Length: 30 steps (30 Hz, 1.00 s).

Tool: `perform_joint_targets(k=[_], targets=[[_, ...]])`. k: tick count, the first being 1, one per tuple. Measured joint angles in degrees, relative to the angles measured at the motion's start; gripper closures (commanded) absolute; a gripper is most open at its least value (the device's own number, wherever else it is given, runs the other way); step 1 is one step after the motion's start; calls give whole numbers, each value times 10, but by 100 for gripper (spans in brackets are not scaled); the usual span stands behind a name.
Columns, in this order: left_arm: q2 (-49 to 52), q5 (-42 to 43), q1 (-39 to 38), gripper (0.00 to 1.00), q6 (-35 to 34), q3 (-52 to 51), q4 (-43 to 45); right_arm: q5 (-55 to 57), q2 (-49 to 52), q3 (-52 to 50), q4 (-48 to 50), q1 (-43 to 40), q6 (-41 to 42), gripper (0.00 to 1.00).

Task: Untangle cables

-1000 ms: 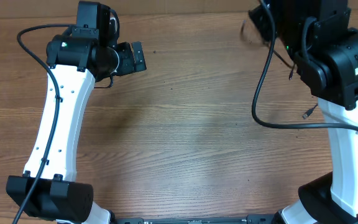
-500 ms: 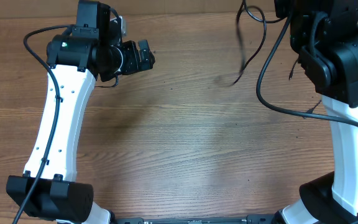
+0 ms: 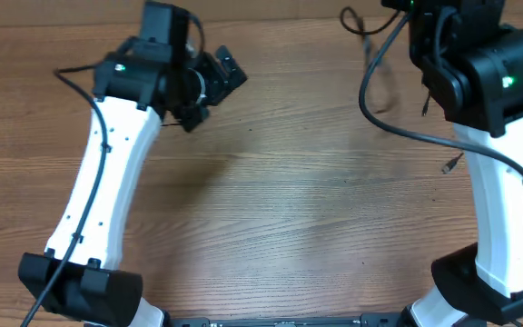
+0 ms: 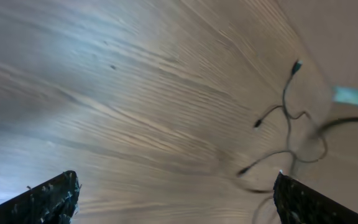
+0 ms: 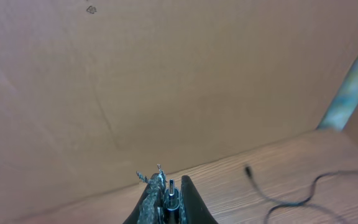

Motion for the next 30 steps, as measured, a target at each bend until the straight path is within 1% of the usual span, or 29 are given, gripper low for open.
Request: perform_joint_targets(k=[4, 5, 6, 8, 9, 11, 13, 14, 16, 17, 20, 22, 26, 30], targets=[[0, -5, -34, 0, -73, 0, 1, -3, 3, 0, 1, 0, 41, 96], [0, -5, -48, 0, -108, 0, 2, -4, 3, 0, 1, 0, 54, 96], [0, -5, -56, 1, -122, 0, 4, -4, 3, 0, 1, 0, 62, 96], [0, -5, -71, 13, -131, 0, 21, -5, 3, 0, 2, -1, 72, 96], [0, -5, -77, 16, -129, 0, 30, -5, 3, 0, 2, -1, 75, 96], [0, -5, -89, 17, -108, 0, 51, -7, 3, 0, 2, -3, 80, 96], [0, -2, -99, 12, -76, 0, 73, -13, 3, 0, 0, -9, 84, 96], [0, 3, -100, 7, -59, 0, 85, -19, 3, 0, -2, -14, 85, 96], [0, 28, -106, 1, -5, 0, 128, -38, 3, 0, -5, -26, 88, 96], [0, 43, -106, 0, 24, 0, 145, -44, 3, 0, -5, -31, 89, 96], [0, 80, -113, 0, 108, 0, 168, -77, 3, 0, -5, -50, 90, 96], [0, 84, -120, 0, 144, 0, 169, -95, 3, 0, -6, -58, 91, 96], [0, 81, -141, 1, 182, 0, 181, -111, 3, 0, -7, -64, 91, 96], [0, 75, -165, 0, 202, 0, 206, -120, 3, 0, -8, -64, 91, 96]])
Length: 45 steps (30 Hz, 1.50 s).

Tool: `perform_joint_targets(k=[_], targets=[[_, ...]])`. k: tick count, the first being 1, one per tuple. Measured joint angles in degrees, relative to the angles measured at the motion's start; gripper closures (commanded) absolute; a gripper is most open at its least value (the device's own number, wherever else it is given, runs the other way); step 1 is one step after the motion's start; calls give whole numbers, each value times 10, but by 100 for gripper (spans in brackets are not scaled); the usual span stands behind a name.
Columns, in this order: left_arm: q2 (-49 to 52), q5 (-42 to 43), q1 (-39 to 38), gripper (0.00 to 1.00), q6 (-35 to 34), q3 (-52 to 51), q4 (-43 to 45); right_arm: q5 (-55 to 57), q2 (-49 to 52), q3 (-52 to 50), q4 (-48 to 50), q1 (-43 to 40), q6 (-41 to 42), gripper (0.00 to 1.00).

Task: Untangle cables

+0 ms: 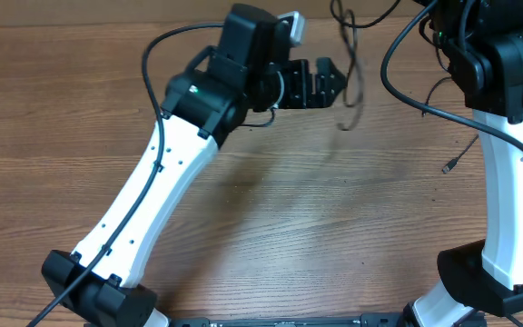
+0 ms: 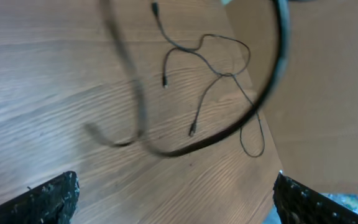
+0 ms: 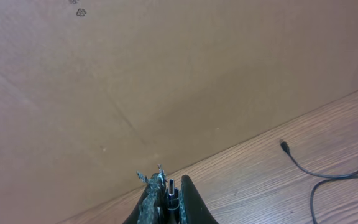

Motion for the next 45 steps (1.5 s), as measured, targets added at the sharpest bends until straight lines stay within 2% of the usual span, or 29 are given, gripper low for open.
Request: perform_joint_targets(k=[5, 8, 12, 16, 17, 18, 19, 24, 31, 39, 45], targets=[[0, -35, -32, 1, 10, 0, 19, -5, 0, 0, -13, 0, 0, 96], [0, -80, -51, 6, 8, 0, 24, -12, 0, 0, -17, 0, 0, 96], [4, -165, -72, 3, -25, 0, 31, -38, 0, 0, -17, 0, 0, 96], [37, -218, -82, 7, -54, 0, 80, -71, 0, 0, -26, 0, 0, 96], [49, -224, -83, 15, -61, 0, 90, -74, 0, 0, -28, 0, 0, 96], [57, -227, -83, 36, -67, 0, 94, -76, 0, 0, -31, 0, 0, 96], [67, -231, -83, 94, -73, 0, 98, -80, 0, 0, -35, 0, 0, 96], [101, -242, -84, 96, -96, 0, 102, -84, 0, 0, -43, 0, -6, 96], [102, -242, -83, 96, -88, 0, 79, -78, 0, 0, -46, -17, -16, 96], [69, -242, -59, 96, -30, 0, -4, -77, 0, 0, -67, -111, -16, 96], [12, -242, 22, 96, -9, 0, -45, -78, 0, 0, -93, -199, -33, 96]])
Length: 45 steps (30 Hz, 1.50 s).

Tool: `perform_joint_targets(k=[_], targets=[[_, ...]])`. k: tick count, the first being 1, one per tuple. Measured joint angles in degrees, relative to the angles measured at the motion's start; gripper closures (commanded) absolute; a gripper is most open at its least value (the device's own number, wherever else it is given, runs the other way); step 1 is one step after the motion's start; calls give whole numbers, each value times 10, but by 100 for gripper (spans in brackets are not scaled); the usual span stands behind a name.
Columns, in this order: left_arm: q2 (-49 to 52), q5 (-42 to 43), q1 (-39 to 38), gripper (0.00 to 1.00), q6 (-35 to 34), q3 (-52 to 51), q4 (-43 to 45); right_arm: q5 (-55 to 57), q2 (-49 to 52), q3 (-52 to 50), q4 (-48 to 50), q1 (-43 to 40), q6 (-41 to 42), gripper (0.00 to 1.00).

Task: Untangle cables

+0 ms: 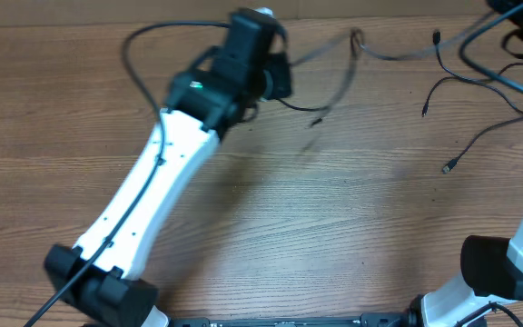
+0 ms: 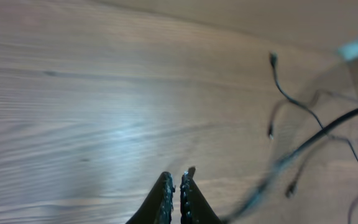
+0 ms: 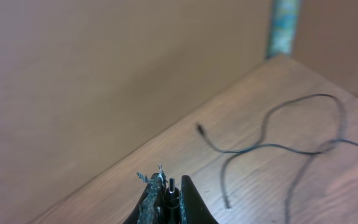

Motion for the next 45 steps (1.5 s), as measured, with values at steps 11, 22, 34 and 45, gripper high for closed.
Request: perform_joint_targets(k=[11, 22, 34, 45], targets=[[-14, 33, 73, 96, -7, 0, -27, -6, 0, 0, -16, -52, -6, 11], [-14, 81, 73, 96, 56, 0, -25, -130, 0, 0, -16, -52, -112, 0], [-14, 169, 73, 96, 190, 0, -20, -548, 0, 0, -188, -45, -607, 0], [-14, 261, 73, 96, 294, 0, 1, -645, -1, -74, -211, 58, -808, 0]])
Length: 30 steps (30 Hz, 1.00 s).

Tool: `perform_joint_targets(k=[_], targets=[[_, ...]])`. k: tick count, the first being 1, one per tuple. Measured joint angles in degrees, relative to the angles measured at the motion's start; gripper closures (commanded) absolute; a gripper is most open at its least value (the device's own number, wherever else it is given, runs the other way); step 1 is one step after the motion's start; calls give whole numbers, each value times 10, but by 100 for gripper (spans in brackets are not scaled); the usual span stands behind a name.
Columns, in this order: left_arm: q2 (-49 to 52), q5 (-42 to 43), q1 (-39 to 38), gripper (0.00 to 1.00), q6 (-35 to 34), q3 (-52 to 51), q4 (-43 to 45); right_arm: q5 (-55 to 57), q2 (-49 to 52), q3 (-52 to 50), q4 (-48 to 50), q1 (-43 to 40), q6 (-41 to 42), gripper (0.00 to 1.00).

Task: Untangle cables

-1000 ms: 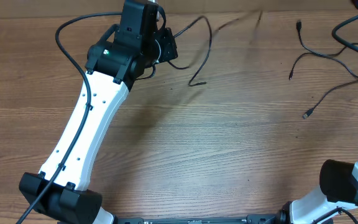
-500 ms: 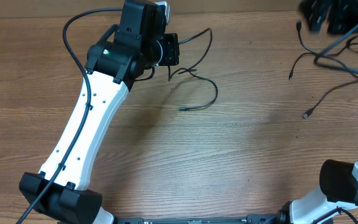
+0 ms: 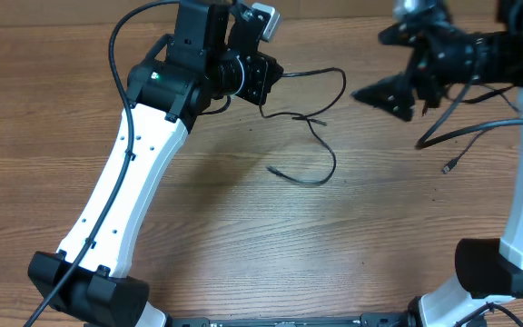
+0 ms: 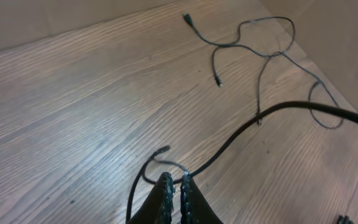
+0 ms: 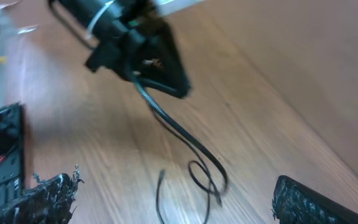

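Note:
A thick black cable hangs from my left gripper, loops right over the table and ends at a free plug. In the left wrist view that gripper is shut on the cable. My right gripper hovers to the right of the loop, open and holding nothing. In the right wrist view its fingers stand far apart, with the cable's loop blurred below. Thin black cables lie in a tangle at the back right.
Thin cable ends lie on the wooden table under the right arm. A cardboard wall stands along the back and right side. The left arm's white link slants across the left half.
My right gripper was shut on a cable plug at the far back right; now it is open and further left. The thick cable has slackened onto the table, with the left gripper still shut.
At first my left gripper was open at the back left and the right one shut on a plug. Then the left, still open, was beside the hanging cable. Later it was shut with the cable stretched between both arms. Now only the left holds it.

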Motion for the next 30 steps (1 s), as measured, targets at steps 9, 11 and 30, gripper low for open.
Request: perform_joint_targets(k=[9, 11, 30], targets=[[0, 19, -7, 96, 15, 0, 1, 2, 0, -97, 69, 73, -24, 15], [0, 19, -13, 96, 15, 0, 1, 2, 0, -112, 81, 82, -26, 27], [0, -37, -29, 79, 15, 0, -27, 0, 1, -135, 157, 93, 20, 96]])
